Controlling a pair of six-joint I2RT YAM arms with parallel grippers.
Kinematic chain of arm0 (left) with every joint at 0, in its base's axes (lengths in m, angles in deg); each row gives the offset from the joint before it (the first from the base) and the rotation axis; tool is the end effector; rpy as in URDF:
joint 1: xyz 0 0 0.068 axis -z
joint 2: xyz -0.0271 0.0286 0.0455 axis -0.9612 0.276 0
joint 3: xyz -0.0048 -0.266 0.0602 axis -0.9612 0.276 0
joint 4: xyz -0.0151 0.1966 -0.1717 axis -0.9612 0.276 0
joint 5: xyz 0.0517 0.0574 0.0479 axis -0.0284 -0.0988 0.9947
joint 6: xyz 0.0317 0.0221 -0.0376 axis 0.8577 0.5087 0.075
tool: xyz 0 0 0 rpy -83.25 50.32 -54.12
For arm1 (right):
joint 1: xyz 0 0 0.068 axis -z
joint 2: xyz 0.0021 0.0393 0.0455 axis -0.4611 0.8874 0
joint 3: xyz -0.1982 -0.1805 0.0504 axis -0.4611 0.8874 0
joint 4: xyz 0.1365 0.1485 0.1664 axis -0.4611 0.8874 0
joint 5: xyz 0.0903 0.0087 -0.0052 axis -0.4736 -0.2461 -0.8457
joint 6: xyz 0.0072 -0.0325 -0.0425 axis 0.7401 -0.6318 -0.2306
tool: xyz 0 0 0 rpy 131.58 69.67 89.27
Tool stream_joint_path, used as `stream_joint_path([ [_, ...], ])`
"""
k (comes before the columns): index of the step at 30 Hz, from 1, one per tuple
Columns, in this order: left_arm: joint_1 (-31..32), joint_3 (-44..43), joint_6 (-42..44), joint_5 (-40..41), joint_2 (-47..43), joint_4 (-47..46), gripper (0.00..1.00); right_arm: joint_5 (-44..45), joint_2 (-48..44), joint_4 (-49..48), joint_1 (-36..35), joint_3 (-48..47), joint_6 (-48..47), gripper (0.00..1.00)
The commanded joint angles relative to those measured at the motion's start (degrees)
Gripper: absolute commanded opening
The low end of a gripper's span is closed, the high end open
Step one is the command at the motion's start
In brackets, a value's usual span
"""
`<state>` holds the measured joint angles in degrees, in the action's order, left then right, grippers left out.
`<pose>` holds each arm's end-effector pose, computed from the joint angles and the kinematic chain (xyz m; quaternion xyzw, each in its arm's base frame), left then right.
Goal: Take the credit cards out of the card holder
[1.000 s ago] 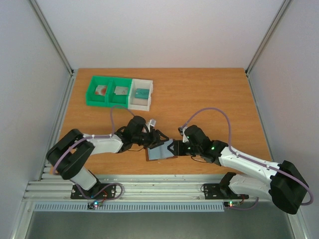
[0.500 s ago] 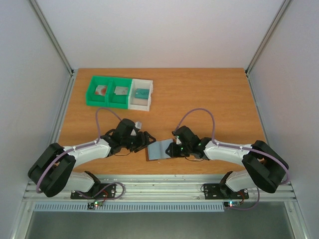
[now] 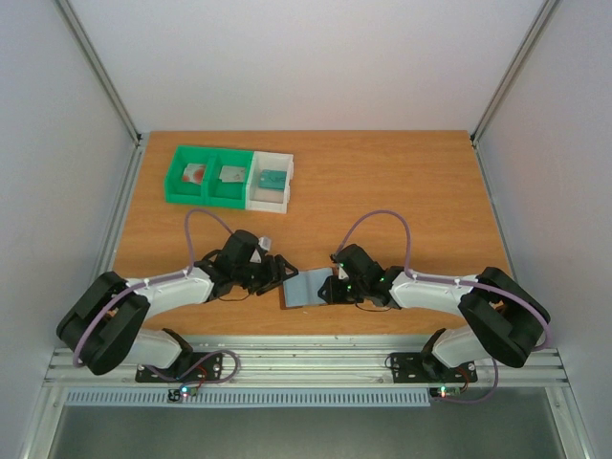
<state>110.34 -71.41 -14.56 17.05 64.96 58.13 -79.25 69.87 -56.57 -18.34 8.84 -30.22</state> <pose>0.1861 -0.1564 0.1460 -0.0866 0.9024 -0.4112 0.0955 0.1618 0.1795 0.1326 -0.2894 0.8995 0.2594 0.1994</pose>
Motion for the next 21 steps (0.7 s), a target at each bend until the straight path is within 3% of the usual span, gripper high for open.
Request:
stream_joint_path([
  [1, -0.16, 1.22, -0.97, -1.02, 2.25, -6.13, 0.68, 1.23, 0.33, 1.24, -0.08, 1.04, 0.34, 0.24],
  [10, -0.15, 0.35, -2.78, -3.68, 6.42, -11.41, 0.65, 0.50, 0.25, 1.24, -0.12, 1.37, 0.32, 0.24],
  [16, 0.39, 0.34, -3.60, -4.22, 4.31, -11.50, 0.49, -1.02, -0.27, 0.39, -0.10, 1.66, 1.20, 0.24],
  [21, 1.05, -0.44, -3.57, -4.30, 4.46, -11.32, 0.47, -2.03, -1.63, -0.21, -0.08, 1.80, 1.50, 0.23],
])
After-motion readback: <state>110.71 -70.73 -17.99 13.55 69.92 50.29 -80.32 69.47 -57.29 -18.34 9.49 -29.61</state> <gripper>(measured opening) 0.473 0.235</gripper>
